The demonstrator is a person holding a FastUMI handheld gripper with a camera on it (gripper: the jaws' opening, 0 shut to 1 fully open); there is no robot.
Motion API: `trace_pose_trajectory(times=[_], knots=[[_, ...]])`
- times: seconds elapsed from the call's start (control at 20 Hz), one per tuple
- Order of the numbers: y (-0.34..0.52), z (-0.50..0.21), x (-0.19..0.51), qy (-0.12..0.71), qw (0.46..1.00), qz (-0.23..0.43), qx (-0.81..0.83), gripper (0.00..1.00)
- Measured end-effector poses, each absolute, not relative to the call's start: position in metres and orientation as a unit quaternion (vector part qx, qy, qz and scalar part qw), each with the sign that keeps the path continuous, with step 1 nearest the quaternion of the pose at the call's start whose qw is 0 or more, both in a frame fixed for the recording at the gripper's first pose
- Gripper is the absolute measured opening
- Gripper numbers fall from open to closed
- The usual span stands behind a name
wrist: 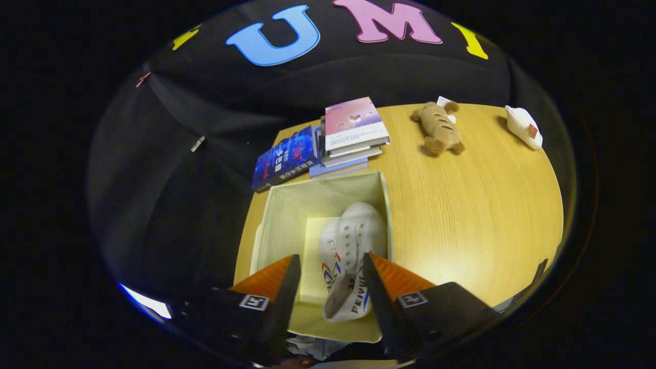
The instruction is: Open the storage box then place both shoes into the box .Put the left shoe in first, then the right shoe, with the right side of both shoes facing outward in a uniform manner.
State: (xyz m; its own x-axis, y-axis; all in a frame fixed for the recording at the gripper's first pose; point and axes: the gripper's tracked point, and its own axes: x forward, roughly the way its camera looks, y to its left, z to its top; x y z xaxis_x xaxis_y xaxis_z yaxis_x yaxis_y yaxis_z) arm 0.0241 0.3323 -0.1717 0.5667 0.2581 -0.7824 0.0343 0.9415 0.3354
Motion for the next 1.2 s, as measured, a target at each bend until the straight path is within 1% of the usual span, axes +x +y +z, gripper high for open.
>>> trace_pose_trajectory(times=[0.1,0.35,0.55,0.75,1.0,1.2], knots=[[0.319,-0.161,0.028,0.444,0.88,0.062,0.154,1.0],[0.264,-0.139,0.035,0.392,0.908,0.039,0.144,0.99],[0.207,-0.098,0.032,0.331,0.935,0.03,0.126,0.99],[0.155,-0.04,0.035,0.243,0.965,0.034,0.091,0.99],[0.102,0.043,0.032,0.105,0.991,0.046,0.066,0.98],[0.058,0.074,0.019,0.041,0.997,0.036,0.045,0.98]])
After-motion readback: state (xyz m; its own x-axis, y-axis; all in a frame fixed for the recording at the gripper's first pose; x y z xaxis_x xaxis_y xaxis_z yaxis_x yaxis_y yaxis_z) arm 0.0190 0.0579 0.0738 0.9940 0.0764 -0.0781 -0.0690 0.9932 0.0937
